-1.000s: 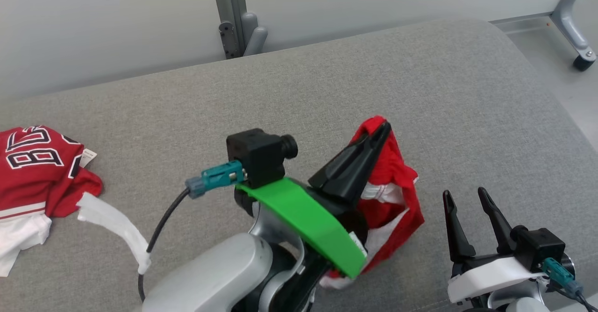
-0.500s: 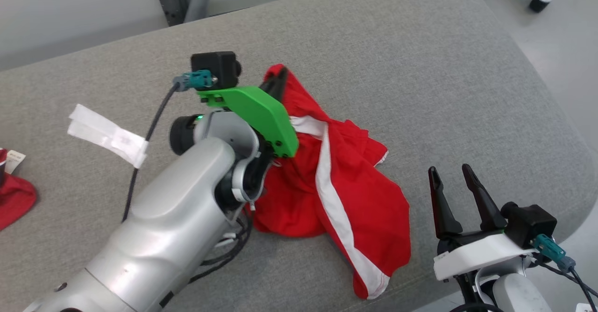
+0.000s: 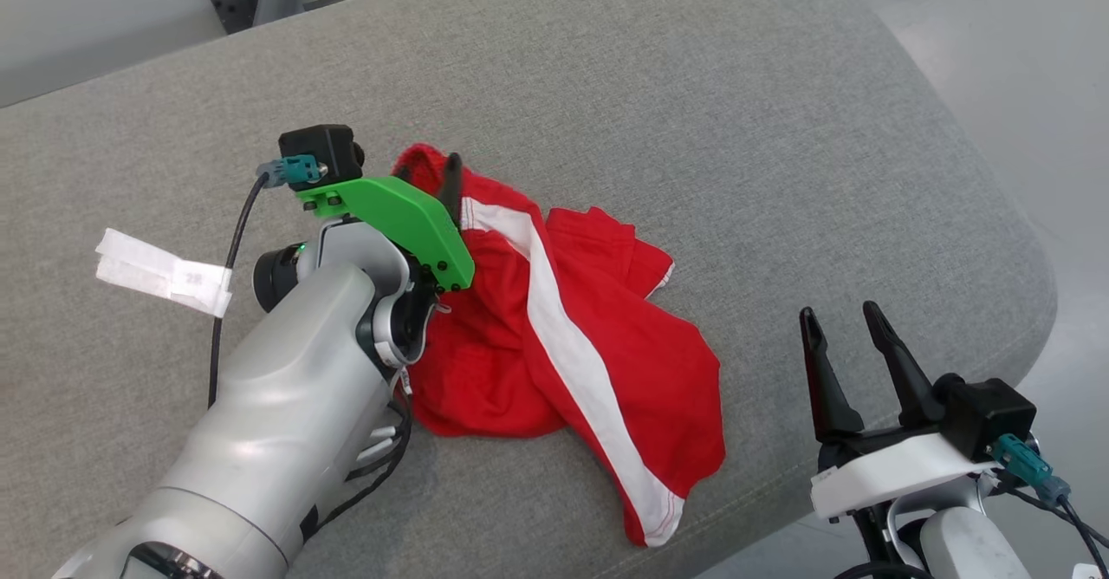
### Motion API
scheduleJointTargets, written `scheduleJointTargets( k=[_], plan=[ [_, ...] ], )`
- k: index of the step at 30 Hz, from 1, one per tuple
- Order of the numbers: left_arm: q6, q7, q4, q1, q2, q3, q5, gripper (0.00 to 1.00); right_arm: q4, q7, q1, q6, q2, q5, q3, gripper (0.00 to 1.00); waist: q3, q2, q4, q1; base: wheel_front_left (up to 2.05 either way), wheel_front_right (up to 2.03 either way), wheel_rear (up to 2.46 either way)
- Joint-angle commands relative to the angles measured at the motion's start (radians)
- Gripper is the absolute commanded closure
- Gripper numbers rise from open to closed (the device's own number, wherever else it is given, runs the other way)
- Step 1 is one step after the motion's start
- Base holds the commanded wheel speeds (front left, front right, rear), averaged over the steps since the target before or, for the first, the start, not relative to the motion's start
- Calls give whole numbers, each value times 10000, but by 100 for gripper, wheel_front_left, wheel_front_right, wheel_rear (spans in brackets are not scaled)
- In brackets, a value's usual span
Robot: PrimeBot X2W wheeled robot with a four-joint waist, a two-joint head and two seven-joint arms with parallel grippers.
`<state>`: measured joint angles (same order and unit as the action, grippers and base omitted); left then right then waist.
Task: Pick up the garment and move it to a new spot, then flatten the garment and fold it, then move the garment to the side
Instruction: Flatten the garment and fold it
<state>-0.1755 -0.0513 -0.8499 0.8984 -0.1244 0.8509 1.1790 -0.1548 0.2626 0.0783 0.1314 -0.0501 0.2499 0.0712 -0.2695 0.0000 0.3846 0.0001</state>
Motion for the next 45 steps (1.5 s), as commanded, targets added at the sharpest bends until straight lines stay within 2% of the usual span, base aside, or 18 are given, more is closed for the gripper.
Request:
scheduleJointTargets(
  k=[1, 6, 11, 17, 23, 35, 43, 44, 45],
  plan=[
    [278, -77, -154, 210, 62, 8, 57, 0, 51, 34, -149, -14, -14, -105, -90, 0, 269, 0, -278, -1, 0, 0, 0],
    [760, -486, -245, 63, 41, 7, -9, 0, 99, 34, -378, -12, -13, -303, -246, 0, 652, 0, -588, -1, 0, 0, 0],
    [1214, -658, 156, -762, 123, 35, 258, 0, 180, 34, -708, -12, -10, -455, -499, 0, 1026, 0, -1005, -1, 0, 0, 0],
    [1122, -383, 400, -1692, -7, 381, 242, 0, 197, 34, -897, -14, -16, -527, -484, 0, 1130, 0, -1260, -1, 0, 0, 0],
    [1403, 243, 614, -1885, 54, 710, 309, 0, 246, 34, -785, -14, -13, -501, -422, 0, 987, 0, -1178, -1, 0, 0, 0],
    [1421, 918, -113, -935, -185, 1629, -672, 0, 167, 34, -611, -12, -12, -195, -276, 0, 522, 0, -575, -1, 0, 0, 0],
    [2077, 1089, -535, -726, -6, 1670, -531, 0, 73, 34, -587, -14, -11, -30, -211, 0, 530, 0, -390, -1, 0, 0, 0],
    [2154, 1195, -571, -776, 22, 1682, -468, 49, 57, 34, -600, -12, -11, -10, -217, 0, 558, 0, -400, -1, 0, 0, 0],
    [2229, 1278, -596, -836, 52, 1660, -369, 81, 46, 34, -617, -14, -13, 4, -235, 0, 590, 0, -420, -1, 0, 0, 0]
  ],
)
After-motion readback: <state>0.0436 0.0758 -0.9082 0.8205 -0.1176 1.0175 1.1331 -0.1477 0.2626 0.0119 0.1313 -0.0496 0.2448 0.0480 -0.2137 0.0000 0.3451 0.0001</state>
